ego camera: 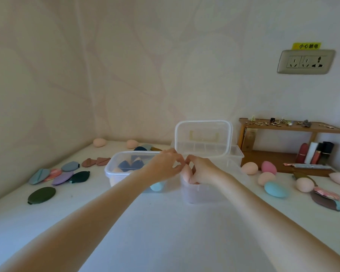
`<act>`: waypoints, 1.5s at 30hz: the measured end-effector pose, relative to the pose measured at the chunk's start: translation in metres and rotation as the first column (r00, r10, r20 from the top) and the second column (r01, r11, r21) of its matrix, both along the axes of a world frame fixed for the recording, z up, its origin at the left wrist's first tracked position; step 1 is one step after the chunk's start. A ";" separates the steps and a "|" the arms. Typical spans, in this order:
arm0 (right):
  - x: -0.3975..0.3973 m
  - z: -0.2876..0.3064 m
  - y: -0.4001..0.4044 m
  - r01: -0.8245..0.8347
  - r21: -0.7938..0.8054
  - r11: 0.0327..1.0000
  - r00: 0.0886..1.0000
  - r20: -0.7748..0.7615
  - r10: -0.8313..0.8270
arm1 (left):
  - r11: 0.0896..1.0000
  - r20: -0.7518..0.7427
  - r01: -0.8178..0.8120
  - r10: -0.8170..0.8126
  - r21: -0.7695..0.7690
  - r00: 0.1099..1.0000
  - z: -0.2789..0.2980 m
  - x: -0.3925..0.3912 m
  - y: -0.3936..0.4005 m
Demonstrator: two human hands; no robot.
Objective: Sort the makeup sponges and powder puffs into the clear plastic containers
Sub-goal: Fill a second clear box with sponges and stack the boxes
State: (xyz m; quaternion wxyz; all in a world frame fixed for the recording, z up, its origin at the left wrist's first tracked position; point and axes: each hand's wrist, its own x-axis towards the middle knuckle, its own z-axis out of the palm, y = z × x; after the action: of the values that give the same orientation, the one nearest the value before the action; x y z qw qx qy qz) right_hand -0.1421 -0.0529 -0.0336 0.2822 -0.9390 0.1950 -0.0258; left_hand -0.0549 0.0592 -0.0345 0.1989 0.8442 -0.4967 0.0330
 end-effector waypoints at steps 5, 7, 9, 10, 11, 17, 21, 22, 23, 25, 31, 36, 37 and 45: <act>0.003 -0.003 0.002 0.060 -0.110 0.992 0.997 -0.051 -0.066 | 0.980 0.110 -0.054 0.033 0.190 0.993 0.011 -0.010 -0.018; 0.003 -0.003 0.002 0.064 -0.158 0.985 0.996 -0.055 -0.073 | 0.960 0.165 -0.086 0.043 0.268 0.985 0.014 -0.014 -0.025; 0.001 0.000 0.000 0.061 -0.140 0.988 0.995 -0.066 -0.071 | 0.940 0.218 -0.116 0.046 0.322 0.975 0.015 -0.016 -0.031; -0.004 0.004 -0.001 0.059 -0.086 0.995 0.994 -0.088 -0.067 | 0.934 0.233 -0.121 0.042 0.336 0.972 0.016 -0.016 -0.034; -0.008 0.010 -0.004 0.063 -0.009 0.998 0.992 -0.109 -0.064 | 0.932 0.231 -0.115 0.036 0.343 0.972 0.016 -0.017 -0.036; -0.038 0.037 -0.043 0.352 -0.148 0.924 0.920 0.237 -0.313 | 0.940 0.200 -0.050 -0.020 0.337 0.980 0.011 -0.022 -0.043; -0.054 0.031 -0.076 0.612 -0.030 0.790 0.703 0.478 -0.527 | 0.950 0.163 -0.045 -0.006 0.308 0.987 0.008 -0.028 -0.047; -0.058 0.028 -0.081 0.644 0.035 0.765 0.643 0.518 -0.565 | 0.948 0.177 -0.063 0.007 0.313 0.984 0.008 -0.030 -0.049; -0.061 0.024 -0.087 0.668 0.066 0.742 0.595 0.551 -0.585 | 0.942 0.203 -0.089 0.023 0.323 0.979 0.007 -0.030 -0.052; -0.065 0.014 -0.100 0.684 0.030 0.729 0.608 0.527 -0.593 | 0.925 0.252 -0.146 0.057 0.350 0.966 0.008 -0.031 -0.058; -0.061 -0.012 -0.128 0.448 -0.276 0.850 0.876 -0.052 -0.479 | 0.835 0.350 -0.266 0.096 0.481 0.932 0.011 -0.036 -0.081; -0.062 -0.007 -0.124 0.365 -0.379 0.850 0.901 -0.086 -0.425 | 0.835 0.320 -0.234 0.074 0.498 0.945 0.015 -0.032 -0.079; -0.063 -0.005 -0.122 0.344 -0.459 0.820 0.913 -0.041 -0.406 | 0.837 0.315 -0.224 0.066 0.499 0.947 0.016 -0.032 -0.077; -0.061 0.035 -0.096 0.476 0.008 0.879 0.743 0.531 -0.407 | 0.883 0.351 -0.185 0.025 0.431 0.936 0.009 -0.032 -0.069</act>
State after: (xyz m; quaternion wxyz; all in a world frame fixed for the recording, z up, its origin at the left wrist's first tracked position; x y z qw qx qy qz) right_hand -0.2035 -0.1489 0.0018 0.2488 -0.8396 0.3268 -0.3556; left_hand -0.0864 -0.0102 -0.0257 -0.0947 0.8751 -0.4696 0.0692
